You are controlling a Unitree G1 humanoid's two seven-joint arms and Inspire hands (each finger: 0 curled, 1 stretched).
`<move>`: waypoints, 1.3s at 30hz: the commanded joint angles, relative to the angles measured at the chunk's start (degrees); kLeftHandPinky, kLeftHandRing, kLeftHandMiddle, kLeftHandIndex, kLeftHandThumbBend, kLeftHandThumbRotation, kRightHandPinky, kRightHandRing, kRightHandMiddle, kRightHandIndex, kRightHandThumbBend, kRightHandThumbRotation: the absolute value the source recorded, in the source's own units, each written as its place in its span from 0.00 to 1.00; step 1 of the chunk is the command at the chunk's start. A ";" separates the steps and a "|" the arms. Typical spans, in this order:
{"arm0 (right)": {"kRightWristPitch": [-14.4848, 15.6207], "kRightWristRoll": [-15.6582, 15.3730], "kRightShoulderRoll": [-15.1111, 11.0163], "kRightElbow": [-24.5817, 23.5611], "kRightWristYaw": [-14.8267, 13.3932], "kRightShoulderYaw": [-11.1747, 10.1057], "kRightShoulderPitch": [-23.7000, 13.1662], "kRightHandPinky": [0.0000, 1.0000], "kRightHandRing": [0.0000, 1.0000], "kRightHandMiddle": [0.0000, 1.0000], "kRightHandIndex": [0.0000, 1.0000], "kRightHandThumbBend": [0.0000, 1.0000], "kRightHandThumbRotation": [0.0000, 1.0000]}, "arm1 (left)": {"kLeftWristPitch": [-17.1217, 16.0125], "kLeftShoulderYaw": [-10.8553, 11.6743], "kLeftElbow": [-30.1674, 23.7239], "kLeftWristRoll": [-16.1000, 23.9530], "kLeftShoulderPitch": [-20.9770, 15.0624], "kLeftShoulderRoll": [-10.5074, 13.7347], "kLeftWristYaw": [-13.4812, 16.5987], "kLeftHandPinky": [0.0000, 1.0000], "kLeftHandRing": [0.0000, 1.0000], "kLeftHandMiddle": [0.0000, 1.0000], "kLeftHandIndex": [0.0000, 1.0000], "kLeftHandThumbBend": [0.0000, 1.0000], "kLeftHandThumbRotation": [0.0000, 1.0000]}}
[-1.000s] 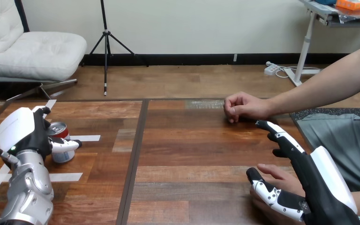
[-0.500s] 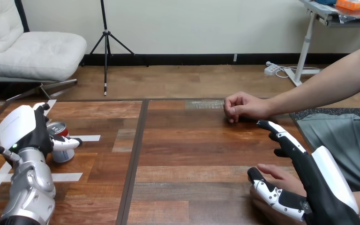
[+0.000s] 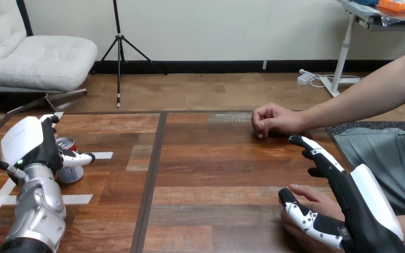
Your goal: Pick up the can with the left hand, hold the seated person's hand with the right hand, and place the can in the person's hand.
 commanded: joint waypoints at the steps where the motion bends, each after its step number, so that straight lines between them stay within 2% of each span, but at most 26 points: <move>1: -0.77 0.56 -1.07 -3.00 0.09 -0.54 -2.10 0.82 0.91 0.94 0.90 0.33 0.00 | -0.82 -0.20 1.34 0.12 -4.84 0.35 1.12 0.62 0.76 0.81 0.83 0.82 0.17; 7: -0.84 0.66 -1.11 -3.03 0.17 -0.51 -2.07 0.82 0.91 0.94 0.90 0.33 0.00 | -1.35 -0.36 3.14 0.21 -5.61 0.26 1.76 0.65 0.79 0.83 0.83 0.82 0.18; 13: -0.68 0.47 -1.02 -3.16 0.14 -0.47 -1.92 0.82 0.92 0.94 0.90 0.33 0.00 | -1.99 -0.82 4.70 0.66 -6.16 0.27 2.86 0.63 0.76 0.81 0.82 0.83 0.19; 18: -0.83 0.73 -0.92 -3.17 0.10 -0.48 -1.85 0.82 0.92 0.94 0.90 0.33 0.00 | -2.83 -0.69 5.47 0.18 -6.34 0.26 2.82 0.65 0.77 0.83 0.83 0.83 0.18; 31: -0.60 0.79 -1.07 -3.27 0.17 -0.81 -1.82 0.83 0.92 0.94 0.91 0.33 0.00 | -1.80 -1.89 6.44 1.44 -6.82 0.28 3.10 0.73 0.84 0.87 0.87 0.82 0.21; 37: -0.87 0.94 -1.20 -3.18 0.18 -0.96 -1.83 0.83 0.92 0.94 0.91 0.33 0.00 | -2.83 -1.92 7.50 1.32 -6.94 0.25 4.16 0.70 0.81 0.86 0.88 0.83 0.21; 39: -1.08 0.90 -1.26 -3.10 0.12 -0.99 -1.85 0.83 0.92 0.94 0.91 0.33 0.00 | -3.36 -1.88 7.88 1.16 -6.96 0.24 4.69 0.65 0.77 0.83 0.87 0.83 0.19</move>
